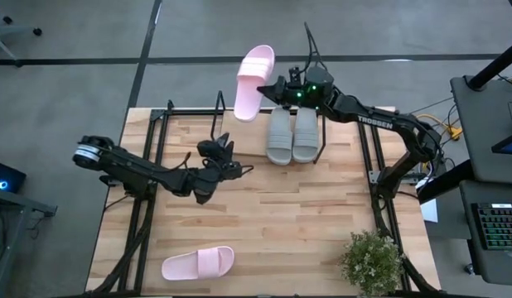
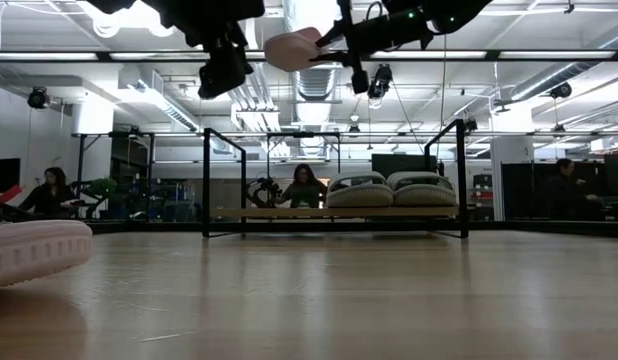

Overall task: Pick and place slides into the shelf
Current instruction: Put the top pink slipper on the shelf

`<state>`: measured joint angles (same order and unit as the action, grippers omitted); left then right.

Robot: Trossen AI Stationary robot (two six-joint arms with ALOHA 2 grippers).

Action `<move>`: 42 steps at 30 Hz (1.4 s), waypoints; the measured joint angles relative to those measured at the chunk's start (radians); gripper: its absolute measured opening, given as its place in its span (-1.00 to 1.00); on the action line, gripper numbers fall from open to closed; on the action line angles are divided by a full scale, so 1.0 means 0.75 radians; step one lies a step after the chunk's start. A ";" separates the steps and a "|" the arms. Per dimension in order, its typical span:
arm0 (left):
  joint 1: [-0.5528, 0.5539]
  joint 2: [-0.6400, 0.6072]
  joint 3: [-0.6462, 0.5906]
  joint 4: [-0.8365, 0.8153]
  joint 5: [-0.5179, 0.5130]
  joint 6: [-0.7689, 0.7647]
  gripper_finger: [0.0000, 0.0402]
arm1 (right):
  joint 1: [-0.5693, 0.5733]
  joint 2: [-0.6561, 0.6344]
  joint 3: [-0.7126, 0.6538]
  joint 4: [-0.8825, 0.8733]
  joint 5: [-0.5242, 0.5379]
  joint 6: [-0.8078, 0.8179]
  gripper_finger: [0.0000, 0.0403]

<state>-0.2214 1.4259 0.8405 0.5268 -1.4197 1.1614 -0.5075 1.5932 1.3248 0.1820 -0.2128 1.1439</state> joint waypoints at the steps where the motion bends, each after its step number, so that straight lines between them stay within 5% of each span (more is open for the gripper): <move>1: 0.001 -0.006 0.005 0.002 -0.003 0.000 0.07 | 0.009 0.000 -0.007 0.000 0.009 0.000 -0.74; 13: 0.029 -0.003 0.148 0.012 0.036 0.042 0.07 | 0.104 0.001 -0.030 0.002 0.150 0.036 -0.74; 42: 0.052 0.102 0.161 0.023 0.042 0.067 0.04 | 0.227 0.001 -0.032 -0.086 0.180 0.076 -0.74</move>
<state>-0.1822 1.5024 0.9615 0.5438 -1.3884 1.2114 -0.3373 1.5936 1.3010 0.1177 -0.0781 1.2008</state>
